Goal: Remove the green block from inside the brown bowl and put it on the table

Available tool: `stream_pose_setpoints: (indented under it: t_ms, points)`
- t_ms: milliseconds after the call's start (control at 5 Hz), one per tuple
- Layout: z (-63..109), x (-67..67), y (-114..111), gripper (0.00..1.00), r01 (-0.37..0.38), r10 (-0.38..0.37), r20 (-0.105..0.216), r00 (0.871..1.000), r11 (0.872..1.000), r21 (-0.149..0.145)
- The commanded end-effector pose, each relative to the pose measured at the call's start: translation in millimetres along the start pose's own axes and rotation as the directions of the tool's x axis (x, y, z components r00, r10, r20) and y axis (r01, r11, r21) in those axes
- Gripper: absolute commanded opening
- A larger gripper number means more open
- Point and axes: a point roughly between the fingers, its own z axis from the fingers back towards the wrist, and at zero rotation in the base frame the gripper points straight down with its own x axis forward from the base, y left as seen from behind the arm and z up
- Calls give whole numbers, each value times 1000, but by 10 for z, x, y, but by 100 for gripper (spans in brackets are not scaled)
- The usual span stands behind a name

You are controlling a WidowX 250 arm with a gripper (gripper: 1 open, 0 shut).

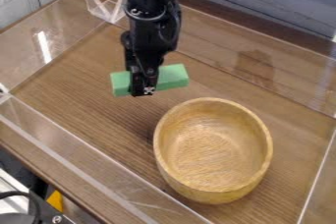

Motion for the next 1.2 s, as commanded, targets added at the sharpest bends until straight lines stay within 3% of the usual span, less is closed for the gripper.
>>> stream_pose_setpoints:
  t_ms: [0, 1000]
  points:
    - [55, 13, 110, 0, -28, 27, 24, 999, 999, 31]
    - [-80, 42, 206, 0, -81, 81, 12, 997, 997, 17]
